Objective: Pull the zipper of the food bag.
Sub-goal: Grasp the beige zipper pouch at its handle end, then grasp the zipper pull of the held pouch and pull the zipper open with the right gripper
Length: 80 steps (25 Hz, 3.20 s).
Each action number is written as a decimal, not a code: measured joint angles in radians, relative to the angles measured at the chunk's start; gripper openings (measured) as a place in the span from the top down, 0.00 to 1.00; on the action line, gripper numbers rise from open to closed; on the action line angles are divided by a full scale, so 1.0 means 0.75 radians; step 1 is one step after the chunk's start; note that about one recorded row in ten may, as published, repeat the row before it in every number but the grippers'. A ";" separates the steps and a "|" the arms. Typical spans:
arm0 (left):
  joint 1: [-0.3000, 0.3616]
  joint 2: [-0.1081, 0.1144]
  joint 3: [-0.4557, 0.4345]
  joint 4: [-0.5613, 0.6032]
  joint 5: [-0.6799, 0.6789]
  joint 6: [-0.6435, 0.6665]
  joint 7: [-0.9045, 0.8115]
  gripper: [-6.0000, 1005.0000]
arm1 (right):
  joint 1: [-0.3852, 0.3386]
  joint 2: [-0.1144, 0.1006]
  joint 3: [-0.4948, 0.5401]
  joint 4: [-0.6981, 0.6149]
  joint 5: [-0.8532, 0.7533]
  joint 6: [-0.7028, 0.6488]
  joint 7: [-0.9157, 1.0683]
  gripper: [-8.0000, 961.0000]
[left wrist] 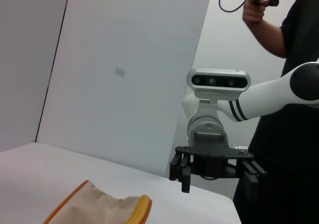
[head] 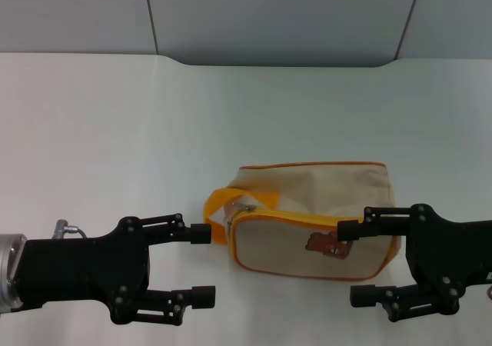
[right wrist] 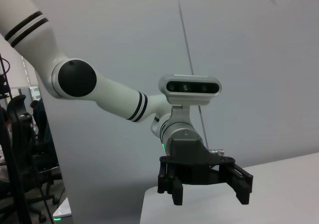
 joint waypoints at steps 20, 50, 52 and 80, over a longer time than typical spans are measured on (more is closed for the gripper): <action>0.037 -0.090 -0.033 -0.030 -0.009 -0.373 0.103 0.27 | -0.025 0.000 0.002 0.002 0.002 0.031 -0.001 0.20; -0.140 -0.100 -0.026 -0.303 -0.044 -0.721 0.278 0.66 | -0.046 0.002 0.052 0.007 0.012 0.048 -0.001 0.20; -0.144 -0.100 -0.026 -0.306 -0.042 -0.717 0.300 0.69 | -0.047 0.002 0.054 0.007 0.012 0.049 -0.001 0.20; -0.181 0.019 -0.033 0.100 -0.037 -0.234 0.099 0.87 | 0.169 0.101 0.448 0.312 0.054 0.361 -1.033 0.20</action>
